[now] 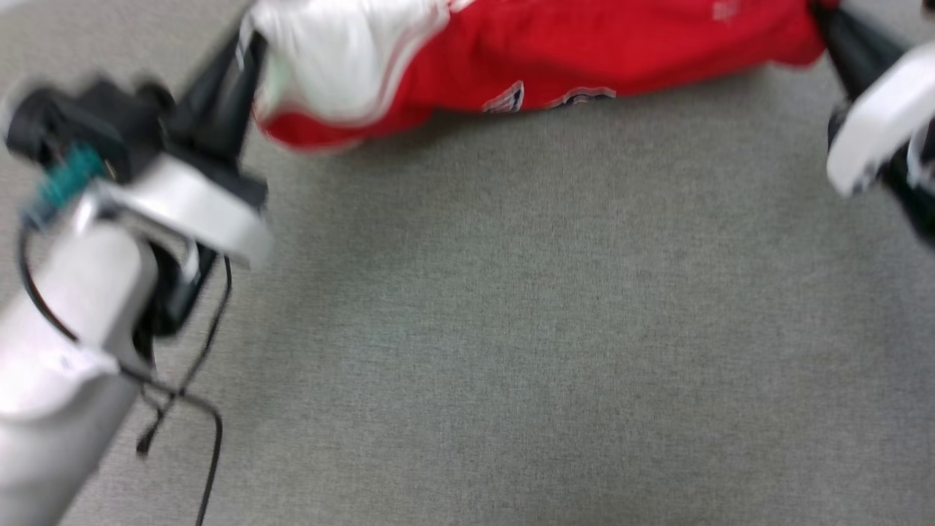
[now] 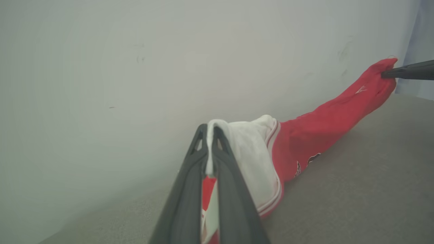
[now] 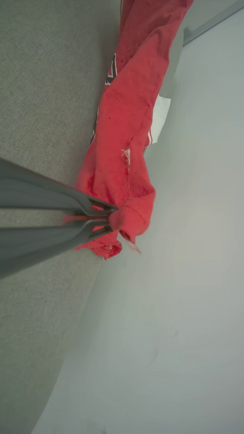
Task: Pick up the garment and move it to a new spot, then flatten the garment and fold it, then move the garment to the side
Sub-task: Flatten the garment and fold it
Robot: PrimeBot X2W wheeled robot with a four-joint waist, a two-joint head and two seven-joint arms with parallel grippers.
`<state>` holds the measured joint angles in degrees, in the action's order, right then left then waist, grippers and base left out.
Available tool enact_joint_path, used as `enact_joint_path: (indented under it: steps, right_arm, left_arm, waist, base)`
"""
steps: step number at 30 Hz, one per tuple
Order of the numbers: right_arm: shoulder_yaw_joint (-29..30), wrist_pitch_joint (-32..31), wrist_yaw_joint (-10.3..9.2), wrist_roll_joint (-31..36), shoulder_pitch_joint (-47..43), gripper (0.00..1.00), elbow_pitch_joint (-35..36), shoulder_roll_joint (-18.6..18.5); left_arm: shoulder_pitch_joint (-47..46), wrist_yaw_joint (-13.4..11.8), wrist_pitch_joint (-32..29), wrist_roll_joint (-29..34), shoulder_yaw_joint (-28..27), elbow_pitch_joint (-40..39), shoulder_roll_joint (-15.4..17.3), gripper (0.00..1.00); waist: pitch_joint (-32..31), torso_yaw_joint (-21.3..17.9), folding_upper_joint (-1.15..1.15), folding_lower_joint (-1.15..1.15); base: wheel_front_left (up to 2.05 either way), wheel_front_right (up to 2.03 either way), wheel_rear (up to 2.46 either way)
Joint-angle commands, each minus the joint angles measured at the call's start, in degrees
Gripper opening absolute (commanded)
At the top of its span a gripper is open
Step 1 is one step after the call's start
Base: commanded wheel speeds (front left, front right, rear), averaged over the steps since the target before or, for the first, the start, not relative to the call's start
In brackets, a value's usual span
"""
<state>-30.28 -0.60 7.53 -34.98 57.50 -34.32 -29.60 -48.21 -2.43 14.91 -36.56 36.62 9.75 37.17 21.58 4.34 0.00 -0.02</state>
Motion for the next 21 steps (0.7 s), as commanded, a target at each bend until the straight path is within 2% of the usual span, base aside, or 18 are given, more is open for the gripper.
enact_joint_path:
  steps: [1, 9, 16, 21]
  right_arm:
    - [0.05, -0.11, -0.09, -0.73, -2.95, 0.00, 1.22, -0.96]
    - [1.13, -2.61, -0.09, -2.80, -20.90, 0.00, 8.31, -4.93]
    - [4.70, -4.48, -0.09, -3.01, -34.32, 0.00, 12.34, -5.59]
    - [6.34, -6.72, -0.09, -2.51, -42.19, 0.00, 15.23, -5.49]
  left_arm:
    - [2.81, -0.87, 0.38, 0.15, 0.32, -1.22, 0.71, 0.00]
    - [21.14, -5.20, 0.37, -2.99, 2.34, -7.62, 2.12, 0.00]
    - [33.73, -7.20, 0.35, -6.99, 4.04, -8.59, 2.52, 0.00]
    - [41.77, -9.28, 0.36, -9.11, 5.18, -9.36, 1.57, 0.00]
  waist:
    - [-2.51, 0.50, 0.00, 0.02]
    - [-8.63, 1.08, 0.00, 0.02]
    - [-13.83, 1.21, 0.00, 0.02]
    - [-16.91, 0.66, 0.00, 0.02]
  base:
    - [0.00, 0.00, 0.00]
    - [0.00, 0.00, 0.00]
    - [0.00, 0.00, 0.00]
    - [0.00, 0.00, 0.00]
